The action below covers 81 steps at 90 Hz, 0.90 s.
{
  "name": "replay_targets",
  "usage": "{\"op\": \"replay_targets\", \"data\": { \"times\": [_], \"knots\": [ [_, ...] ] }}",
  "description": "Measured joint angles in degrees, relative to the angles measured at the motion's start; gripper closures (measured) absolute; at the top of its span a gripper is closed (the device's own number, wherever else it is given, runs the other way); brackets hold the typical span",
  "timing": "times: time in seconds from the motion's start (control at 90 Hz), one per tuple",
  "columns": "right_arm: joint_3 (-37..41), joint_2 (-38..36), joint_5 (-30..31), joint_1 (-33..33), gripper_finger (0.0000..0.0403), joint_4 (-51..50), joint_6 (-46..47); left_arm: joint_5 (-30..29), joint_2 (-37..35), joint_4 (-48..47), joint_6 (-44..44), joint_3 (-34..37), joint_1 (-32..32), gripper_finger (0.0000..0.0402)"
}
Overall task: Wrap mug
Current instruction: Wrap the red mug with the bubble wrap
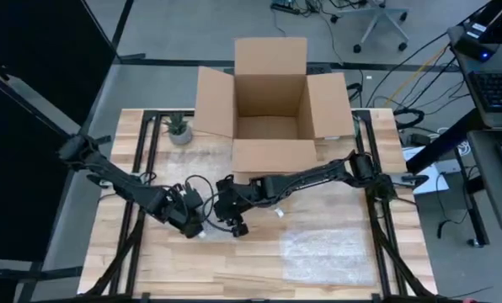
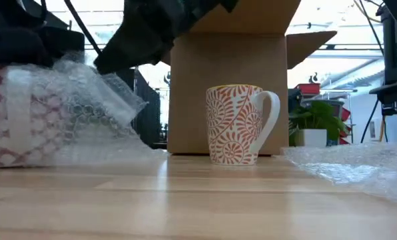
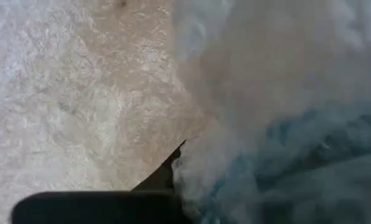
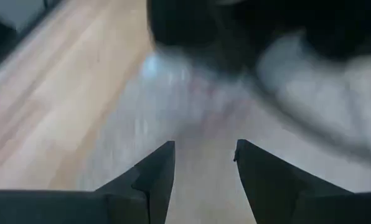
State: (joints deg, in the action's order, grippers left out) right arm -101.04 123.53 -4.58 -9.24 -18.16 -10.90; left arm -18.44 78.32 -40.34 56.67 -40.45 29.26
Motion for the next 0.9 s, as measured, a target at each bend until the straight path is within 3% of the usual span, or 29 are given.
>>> {"op": "replay_targets", "data": {
  "times": [0.178, 0.322, 0.433, 0.9],
  "knots": [
    [5.12, -0.69, -0.30, -0.02, 0.0245, 13.65, 3.46, 0.11, 0.04, 0.20, 0.03, 0.02, 0.00, 0.0230],
    [11.19, -0.53, -0.24, 0.03, 0.0245, 24.34, 7.19, 0.33, 0.02, 0.90, -0.13, -0.02, -0.04, 0.0192],
    [12.88, -0.58, -0.04, -0.22, 0.0245, 33.14, 8.80, 0.42, 0.00, 1.26, -1.16, -0.04, 0.00, 0.0186],
    [12.97, 6.15, 0.07, -0.61, 0.0245, 43.44, 5.16, 0.86, -0.46, 1.08, -1.86, -0.11, 0.00, 0.0190]
  ]
}}
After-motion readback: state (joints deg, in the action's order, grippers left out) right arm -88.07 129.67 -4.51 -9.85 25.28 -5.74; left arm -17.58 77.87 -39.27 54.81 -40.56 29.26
